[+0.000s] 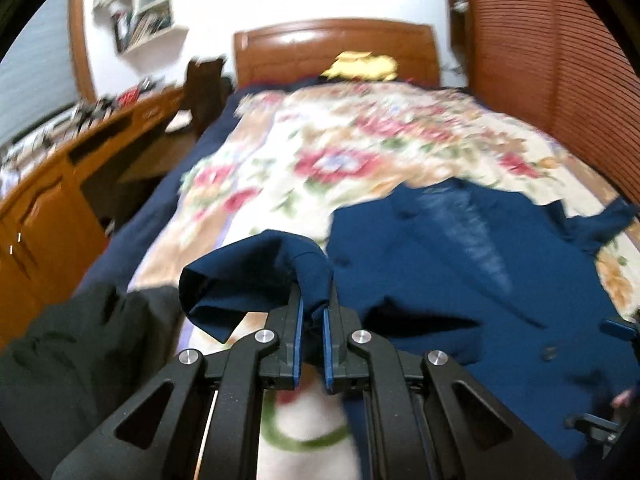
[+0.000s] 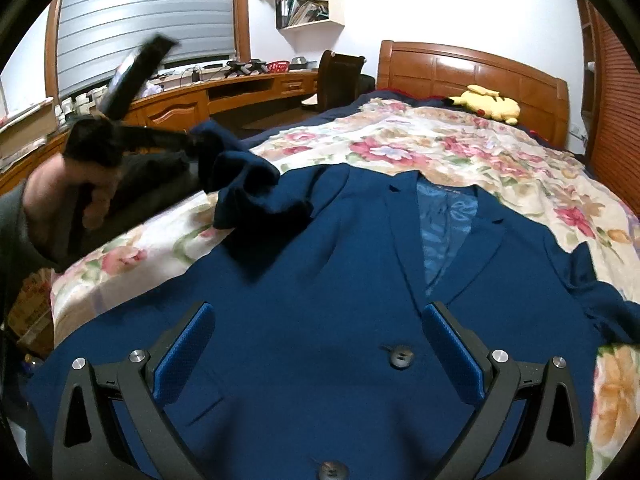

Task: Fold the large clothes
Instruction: 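Lift the sleeve with the left gripper, lay it across the jacket front, release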

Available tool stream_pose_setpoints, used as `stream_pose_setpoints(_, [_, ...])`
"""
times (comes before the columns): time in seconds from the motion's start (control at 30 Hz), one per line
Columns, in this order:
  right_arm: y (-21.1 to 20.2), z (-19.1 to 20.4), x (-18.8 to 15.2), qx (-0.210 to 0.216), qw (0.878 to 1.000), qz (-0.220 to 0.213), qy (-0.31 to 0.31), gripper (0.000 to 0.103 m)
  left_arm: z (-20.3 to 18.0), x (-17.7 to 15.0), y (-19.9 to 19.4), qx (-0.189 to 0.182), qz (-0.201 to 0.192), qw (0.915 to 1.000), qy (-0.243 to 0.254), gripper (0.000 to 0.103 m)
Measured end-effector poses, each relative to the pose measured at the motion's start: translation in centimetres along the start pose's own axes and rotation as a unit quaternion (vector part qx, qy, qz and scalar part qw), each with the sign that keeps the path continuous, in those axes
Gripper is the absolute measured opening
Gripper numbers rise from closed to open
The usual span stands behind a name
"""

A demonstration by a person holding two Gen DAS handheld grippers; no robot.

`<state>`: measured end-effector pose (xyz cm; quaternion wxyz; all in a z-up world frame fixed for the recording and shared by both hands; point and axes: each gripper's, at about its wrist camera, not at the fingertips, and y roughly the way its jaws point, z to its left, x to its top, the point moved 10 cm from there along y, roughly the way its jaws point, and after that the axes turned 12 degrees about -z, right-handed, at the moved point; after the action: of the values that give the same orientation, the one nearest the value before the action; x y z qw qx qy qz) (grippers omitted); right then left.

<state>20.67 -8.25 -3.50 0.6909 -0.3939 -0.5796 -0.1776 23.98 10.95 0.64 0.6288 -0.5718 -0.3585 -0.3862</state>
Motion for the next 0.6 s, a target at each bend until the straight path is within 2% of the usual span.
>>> stream_pose_setpoints(0.13, [-1.5,-1.7,0.3,-0.023,1.0,-0.013,0.006,0.103,-3.9,2.7,-2.0,-0.033,-0.031,0.9987,0.021,0.008])
stream_pose_setpoints(0.27, [-2.9,-3.3,0.4,-0.046,0.999,-0.024,0.016,0.103,-7.6,3.8,-3.4,-0.067,-0.045,0.9959,0.041,0.008])
stream_pose_setpoints(0.47, [-4.5,-5.3,0.0,-0.076,0.996,-0.029,0.028,0.103,-12.0,3.8,-4.9,-0.113,-0.054,0.9908,0.051,0.008])
stream_pose_setpoints(0.6, [-4.6,-6.0,-0.7,-0.069,0.997,-0.012,0.042,0.103,-14.4,2.8,-5.6,-0.143,-0.048,0.987,0.054,0.009])
